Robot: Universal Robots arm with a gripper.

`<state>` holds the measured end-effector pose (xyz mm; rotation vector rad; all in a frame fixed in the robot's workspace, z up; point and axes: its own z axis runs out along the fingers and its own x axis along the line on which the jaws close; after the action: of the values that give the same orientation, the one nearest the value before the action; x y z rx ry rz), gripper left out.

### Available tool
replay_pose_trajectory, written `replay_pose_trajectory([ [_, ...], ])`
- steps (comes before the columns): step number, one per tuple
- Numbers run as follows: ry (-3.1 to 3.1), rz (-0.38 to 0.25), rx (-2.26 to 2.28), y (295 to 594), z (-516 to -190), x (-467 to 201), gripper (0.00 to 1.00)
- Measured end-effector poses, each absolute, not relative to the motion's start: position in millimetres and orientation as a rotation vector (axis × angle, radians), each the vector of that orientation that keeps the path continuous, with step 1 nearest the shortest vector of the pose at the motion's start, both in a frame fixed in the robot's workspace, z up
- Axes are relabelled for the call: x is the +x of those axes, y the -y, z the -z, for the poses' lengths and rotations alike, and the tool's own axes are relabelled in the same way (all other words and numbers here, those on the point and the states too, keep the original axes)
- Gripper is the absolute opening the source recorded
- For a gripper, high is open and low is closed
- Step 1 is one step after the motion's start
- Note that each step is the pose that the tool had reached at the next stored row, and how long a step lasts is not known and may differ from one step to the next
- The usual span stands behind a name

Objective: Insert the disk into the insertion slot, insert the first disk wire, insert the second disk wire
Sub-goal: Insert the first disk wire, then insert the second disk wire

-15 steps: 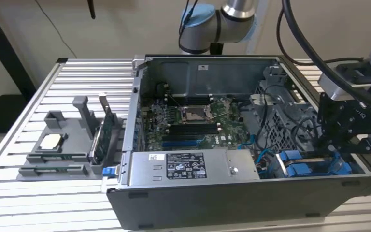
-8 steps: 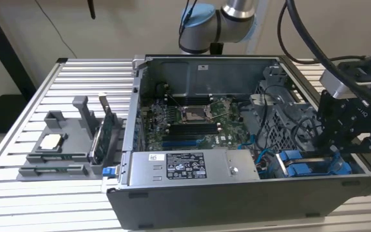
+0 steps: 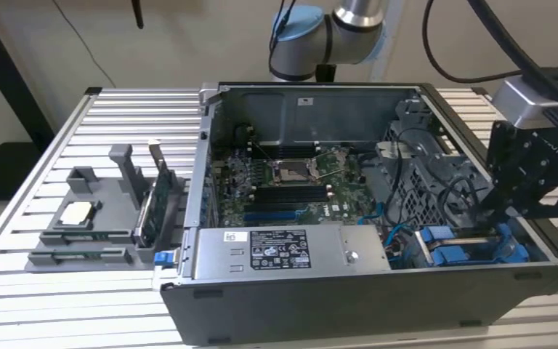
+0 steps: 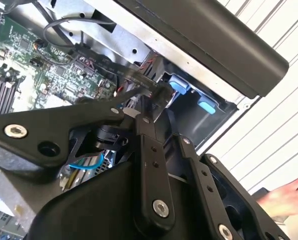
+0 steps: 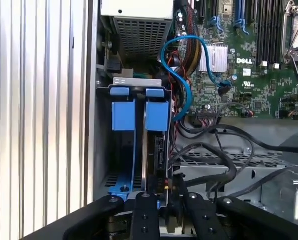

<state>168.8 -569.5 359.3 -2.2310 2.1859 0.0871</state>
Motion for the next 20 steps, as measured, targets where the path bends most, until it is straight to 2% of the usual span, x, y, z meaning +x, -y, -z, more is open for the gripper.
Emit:
replay_pose_trajectory([
  [20,-2.188,-0.085,-2.230,569.6,-376.5,168.1,0.27],
])
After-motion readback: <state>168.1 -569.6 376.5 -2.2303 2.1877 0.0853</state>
